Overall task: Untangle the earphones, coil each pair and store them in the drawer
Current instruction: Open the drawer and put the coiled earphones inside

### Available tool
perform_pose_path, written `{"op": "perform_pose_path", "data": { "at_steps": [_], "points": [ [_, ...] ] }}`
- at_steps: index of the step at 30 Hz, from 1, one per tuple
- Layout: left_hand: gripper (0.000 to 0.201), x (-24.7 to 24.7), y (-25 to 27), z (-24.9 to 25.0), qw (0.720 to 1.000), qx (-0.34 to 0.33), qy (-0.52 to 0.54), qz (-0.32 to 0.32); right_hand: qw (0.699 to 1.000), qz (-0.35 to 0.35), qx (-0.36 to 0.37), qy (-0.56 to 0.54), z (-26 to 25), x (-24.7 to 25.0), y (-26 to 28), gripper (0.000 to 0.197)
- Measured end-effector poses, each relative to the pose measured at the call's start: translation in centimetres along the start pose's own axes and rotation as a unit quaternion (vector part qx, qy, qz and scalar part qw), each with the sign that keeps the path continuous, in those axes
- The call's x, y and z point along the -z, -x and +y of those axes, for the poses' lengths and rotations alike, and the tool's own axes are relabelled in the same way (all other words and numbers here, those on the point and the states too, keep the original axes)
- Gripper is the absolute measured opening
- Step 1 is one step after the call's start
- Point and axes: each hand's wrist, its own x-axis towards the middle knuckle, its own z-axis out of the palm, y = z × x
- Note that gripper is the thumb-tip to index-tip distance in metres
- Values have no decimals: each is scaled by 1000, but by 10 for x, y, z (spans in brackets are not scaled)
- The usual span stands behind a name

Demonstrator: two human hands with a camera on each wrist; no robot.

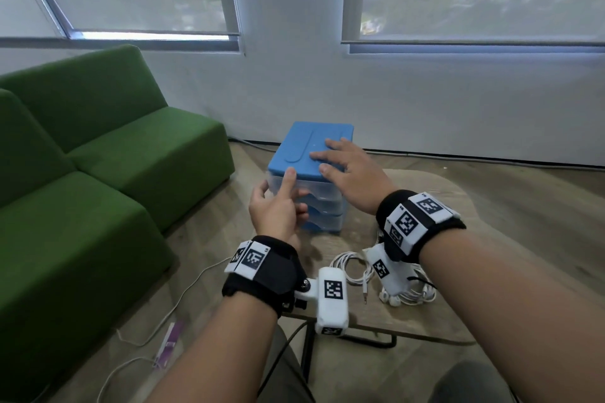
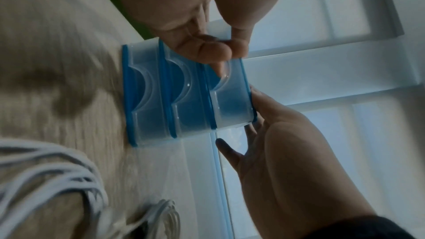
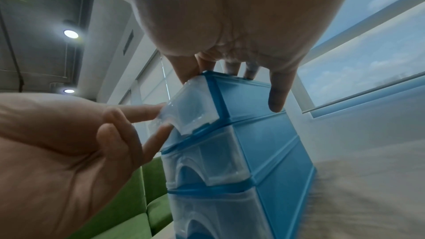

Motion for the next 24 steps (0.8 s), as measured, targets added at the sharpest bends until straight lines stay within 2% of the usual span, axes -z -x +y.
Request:
{"op": "perform_pose_path", "data": {
  "at_steps": [2,5,8,11,17,24],
  "points": [
    [42,6,0,5,999,-4,-34,-11,1000,0,-2,1,0,0,0,37],
    [55,19,1,11,992,-33,-125,5,1000,1,0,-3,0,-2,2,36],
    [38,20,4,28,977,-114,-179,5,1000,2,-1,-1,-1,-4,0,37],
    [48,17,5,39,960,-174,-215,-32,1000,-2,-5,-7,0,-2,0,37],
    [59,31,14,31,949,-174,-252,-69,1000,-1,-3,-12,2,-2,0,37],
    [49,25,5,51,933,-191,-293,-88,1000,2,-3,-12,2,0,1,37]
  ]
}}
